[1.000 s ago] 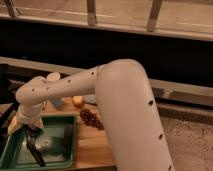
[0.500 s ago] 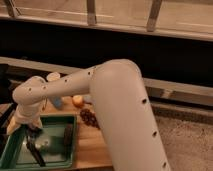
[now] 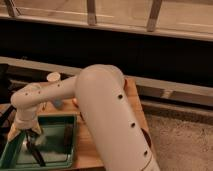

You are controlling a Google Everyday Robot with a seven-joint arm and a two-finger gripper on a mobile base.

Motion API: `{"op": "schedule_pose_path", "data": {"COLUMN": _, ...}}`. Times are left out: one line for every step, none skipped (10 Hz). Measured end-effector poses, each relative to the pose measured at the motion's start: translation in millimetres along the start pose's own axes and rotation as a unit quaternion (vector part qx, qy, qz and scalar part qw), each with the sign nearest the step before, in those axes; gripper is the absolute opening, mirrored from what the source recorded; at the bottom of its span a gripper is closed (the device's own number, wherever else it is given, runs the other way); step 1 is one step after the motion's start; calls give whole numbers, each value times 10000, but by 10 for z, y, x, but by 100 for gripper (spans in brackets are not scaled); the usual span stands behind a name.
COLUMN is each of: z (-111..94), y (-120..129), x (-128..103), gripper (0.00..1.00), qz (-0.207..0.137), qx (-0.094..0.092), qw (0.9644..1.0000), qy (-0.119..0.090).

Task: Place brush in plastic cup

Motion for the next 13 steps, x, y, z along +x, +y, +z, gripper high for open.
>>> {"op": "schedule_pose_path", "data": {"z": 88, "y": 9, "x": 41, "gripper": 80, "qz": -12, "qx": 63, "qw": 9999, "qy": 128}}
{"op": "schedule_pose_path", "data": {"z": 178, "y": 20, "x": 86, "gripper": 80, "qz": -22, "qx": 135, "qw": 9996, "qy": 259}}
{"op": "schedule_pose_path", "data": {"z": 253, "y": 31, "x": 134, "gripper": 80, "qz": -29, "qx": 205, "qw": 9991, "qy": 374}}
{"op": "schedule_pose_path", "data": {"z": 359, "y": 69, "x": 204, "gripper": 80, "qz": -46, "qx": 296, "qw": 9981, "qy": 534}}
{"op": "schedule_pose_path", "data": {"z": 410, "y": 73, "x": 234, "gripper": 80, "qz": -29, "qx": 353, "qw": 9974, "qy": 631}}
{"op": "schedule_pose_path", "data": {"z": 471, "y": 60, "x": 268, "gripper": 80, "qz": -21, "qx": 502, "qw": 9958, "qy": 770}}
{"op": "schedule_pose_path", "data": {"z": 562, "y": 53, "x": 308, "gripper": 80, "qz": 9, "qx": 604, "qw": 9942, "qy": 894}}
{"op": "schedule_pose_path", "data": {"z": 604, "y": 9, "x": 349, "gripper": 80, "qz": 118, "qx": 671, "qw": 9929, "qy": 978}}
{"op": "schedule_pose_path", "data": {"z": 607, "y": -31, "x": 382, "gripper": 80, "qz": 197, "qx": 708, "qw": 9923, "qy": 999}}
{"op": "schedule_pose_path", "data": {"z": 578, "y": -85, "x": 378, "gripper": 80, "qz": 251, "qx": 738, "qw": 9921, "qy": 979}}
{"op": "schedule_pose_path", "data": {"z": 583, "y": -78, "x": 376, "gripper": 80, "qz": 235, "qx": 731, "qw": 9923, "qy": 974}}
{"op": "schedule_pose_path", "data": {"z": 588, "y": -72, "x": 381, "gripper": 80, "qz": 231, "qx": 735, "qw": 9923, "qy": 968}}
{"op": "schedule_pose_path", "data": {"z": 568, "y": -87, "x": 374, "gripper": 78, "qz": 258, "qx": 749, "qw": 9924, "qy": 938}}
